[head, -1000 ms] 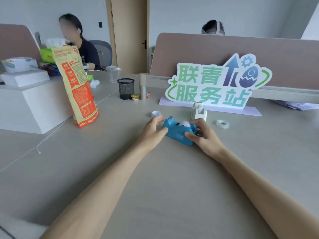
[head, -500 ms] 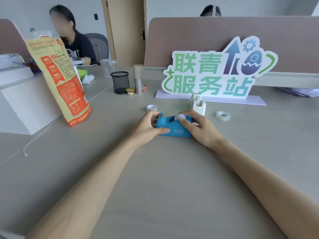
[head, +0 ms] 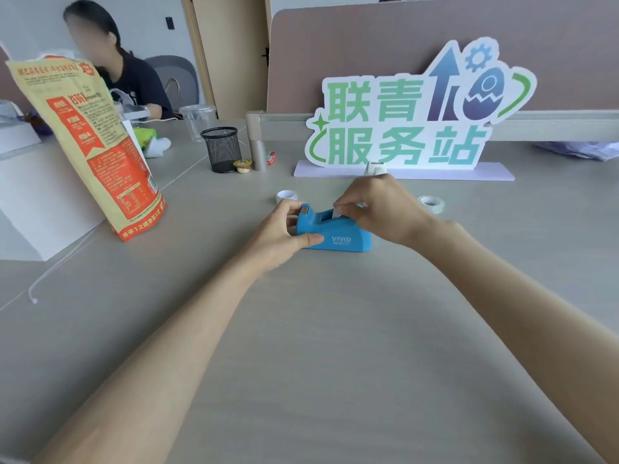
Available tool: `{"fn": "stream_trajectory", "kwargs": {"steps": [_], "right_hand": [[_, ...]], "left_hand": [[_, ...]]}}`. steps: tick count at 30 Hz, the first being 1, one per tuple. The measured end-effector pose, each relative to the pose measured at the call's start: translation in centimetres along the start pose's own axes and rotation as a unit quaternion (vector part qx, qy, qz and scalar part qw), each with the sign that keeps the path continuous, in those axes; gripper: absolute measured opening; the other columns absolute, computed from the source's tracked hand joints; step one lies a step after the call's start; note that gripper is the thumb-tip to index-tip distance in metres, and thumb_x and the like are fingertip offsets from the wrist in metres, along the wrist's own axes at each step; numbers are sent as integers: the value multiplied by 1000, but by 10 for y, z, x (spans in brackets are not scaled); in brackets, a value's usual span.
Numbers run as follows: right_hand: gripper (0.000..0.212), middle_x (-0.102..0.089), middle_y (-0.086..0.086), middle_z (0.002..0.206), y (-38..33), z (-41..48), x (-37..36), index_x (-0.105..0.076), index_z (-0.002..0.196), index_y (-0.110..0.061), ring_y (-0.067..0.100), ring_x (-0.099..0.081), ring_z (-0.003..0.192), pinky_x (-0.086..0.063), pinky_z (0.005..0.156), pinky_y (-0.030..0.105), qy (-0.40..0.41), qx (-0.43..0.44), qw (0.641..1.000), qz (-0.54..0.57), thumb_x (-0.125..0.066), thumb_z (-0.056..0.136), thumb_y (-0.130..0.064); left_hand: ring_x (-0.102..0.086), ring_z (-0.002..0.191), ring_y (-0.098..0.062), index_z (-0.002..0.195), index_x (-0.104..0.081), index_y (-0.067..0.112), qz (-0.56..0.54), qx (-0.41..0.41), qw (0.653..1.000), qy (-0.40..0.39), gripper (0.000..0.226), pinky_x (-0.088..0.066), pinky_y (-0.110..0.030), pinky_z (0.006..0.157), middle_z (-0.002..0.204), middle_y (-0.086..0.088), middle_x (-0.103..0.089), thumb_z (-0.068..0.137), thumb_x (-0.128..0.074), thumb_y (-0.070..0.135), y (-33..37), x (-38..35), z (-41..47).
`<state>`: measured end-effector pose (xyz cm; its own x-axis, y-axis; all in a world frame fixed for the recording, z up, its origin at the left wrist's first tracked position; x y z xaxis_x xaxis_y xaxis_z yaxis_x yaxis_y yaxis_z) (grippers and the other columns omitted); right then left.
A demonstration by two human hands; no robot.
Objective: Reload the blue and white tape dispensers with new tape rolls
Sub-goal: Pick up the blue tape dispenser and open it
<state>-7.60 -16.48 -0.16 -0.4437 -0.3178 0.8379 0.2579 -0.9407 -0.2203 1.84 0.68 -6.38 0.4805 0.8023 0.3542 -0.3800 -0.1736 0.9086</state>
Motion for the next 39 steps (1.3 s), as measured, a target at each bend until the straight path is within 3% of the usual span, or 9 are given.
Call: {"fn": "stream_trajectory", "kwargs": {"steps": [4,12,21,23,28,32,35,37,39], "right_hand": [[20,-76,3,91,0,3,11,-78,95,-12,17,-59,78,-50,76,31,-25,-11,999,-33,-62,88,-4],[36,-60,7,91,-5,-2,10,-72,99,-22,26,-58,81,-51,71,43,-76,41,992,-88,-54,82,3],[41,-58,7,94,0,-3,11,-73,102,-22,26,-59,82,-52,73,43,-81,36,993,-78,-53,79,6],[45,-58,8,99,2,-6,13,-73,109,-18,28,-61,82,-53,74,42,-35,36,997,-55,-53,80,9],[34,-57,7,99,-10,-26,15,-69,116,-13,19,-57,82,-48,70,28,202,-7,978,47,-53,90,1],[30,-56,2,99,-28,-59,-8,-70,114,-17,11,-57,87,-50,77,19,139,-70,975,158,-53,93,-5],[27,-60,2,104,-25,-76,-12,-71,113,-21,13,-62,89,-49,81,13,78,-139,967,201,-54,96,-9],[24,-63,1,106,-19,-82,-13,-72,109,-26,17,-66,89,-54,84,24,67,-178,953,237,-55,96,-13],[20,-68,3,105,-16,-83,-13,-70,97,-31,20,-69,87,-58,81,32,62,-212,930,293,-57,96,-16]], "left_hand": [[-61,110,-12,100,-50,38,4,-4,1000,-3,46,-50,-38,100,116,8,-58,75,-80,14,2,0,1],[-61,110,-12,108,-50,35,12,0,1000,-7,46,-50,-42,99,119,7,-58,76,-79,17,1,0,-1],[-61,111,-14,111,-49,31,27,-2,1000,-9,47,-50,-42,99,115,12,-56,78,-78,14,3,-3,2],[-62,110,-14,112,-50,29,26,2,1000,-4,47,-51,-42,98,116,10,-56,78,-78,13,2,-3,2],[-60,111,-13,122,-46,22,65,-1,998,4,49,-51,-34,97,127,3,-53,83,-74,19,8,-8,5],[-59,115,-17,128,-45,24,129,-5,992,13,59,-48,-40,99,130,1,-54,78,-74,36,9,-12,6],[-46,127,-20,139,-41,16,211,-52,971,95,63,-36,-34,107,137,-5,-47,85,-70,28,14,-7,-5],[-50,117,-21,134,-47,13,188,-102,962,168,47,-37,-29,103,127,-5,-51,89,-62,19,20,-3,-20],[-53,108,-19,125,-55,14,204,-141,957,153,34,-39,-26,96,118,-2,-55,92,-57,16,27,-8,-34]]}}
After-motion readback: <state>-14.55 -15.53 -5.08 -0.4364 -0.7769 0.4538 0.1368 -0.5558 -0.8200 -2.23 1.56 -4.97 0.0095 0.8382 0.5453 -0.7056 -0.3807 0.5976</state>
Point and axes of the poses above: each hand's wrist, its own z-axis towards the middle knuckle, its own x-axis out of the back of the hand, y = z × x, the point moved 2 cm from there along z, towards the middle knuckle
